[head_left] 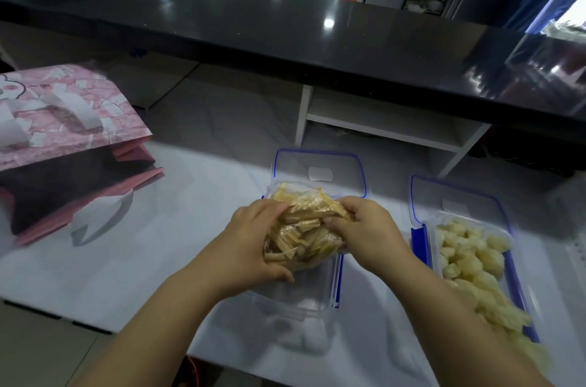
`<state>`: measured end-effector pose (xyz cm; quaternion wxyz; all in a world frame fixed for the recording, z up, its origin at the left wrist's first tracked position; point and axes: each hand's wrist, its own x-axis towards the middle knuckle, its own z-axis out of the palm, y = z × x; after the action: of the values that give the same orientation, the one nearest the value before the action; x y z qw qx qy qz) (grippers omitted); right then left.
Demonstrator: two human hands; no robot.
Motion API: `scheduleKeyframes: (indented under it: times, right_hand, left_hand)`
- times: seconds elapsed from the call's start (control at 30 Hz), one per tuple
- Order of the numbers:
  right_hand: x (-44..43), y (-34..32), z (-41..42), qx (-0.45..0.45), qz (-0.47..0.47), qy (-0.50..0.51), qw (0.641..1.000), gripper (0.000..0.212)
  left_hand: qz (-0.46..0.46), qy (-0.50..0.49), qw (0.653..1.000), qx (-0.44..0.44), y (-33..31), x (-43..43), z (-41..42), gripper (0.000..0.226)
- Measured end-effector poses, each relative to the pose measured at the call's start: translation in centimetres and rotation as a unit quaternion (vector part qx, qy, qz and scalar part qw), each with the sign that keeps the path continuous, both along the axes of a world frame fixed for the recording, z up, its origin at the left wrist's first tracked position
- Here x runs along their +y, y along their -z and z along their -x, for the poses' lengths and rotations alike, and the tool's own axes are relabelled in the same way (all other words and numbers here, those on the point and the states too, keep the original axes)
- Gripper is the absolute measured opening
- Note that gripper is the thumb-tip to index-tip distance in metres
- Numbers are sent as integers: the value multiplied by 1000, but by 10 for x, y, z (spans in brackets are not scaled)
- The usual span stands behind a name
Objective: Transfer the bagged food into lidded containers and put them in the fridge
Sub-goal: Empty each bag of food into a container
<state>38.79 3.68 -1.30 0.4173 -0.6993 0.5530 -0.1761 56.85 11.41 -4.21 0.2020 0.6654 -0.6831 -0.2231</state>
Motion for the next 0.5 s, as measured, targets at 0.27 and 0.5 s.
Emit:
scheduleKeyframes:
  times: [0.27,0.5]
  right_hand:
    - [11,-5,0,104,52,-158,981,64]
    - [5,-13,7,31,140,-85,986,36]
  left_hand:
    - [128,56,990,-30,14,-4,-5,64]
    - [130,46,990,23,-11,-6,-13,44]
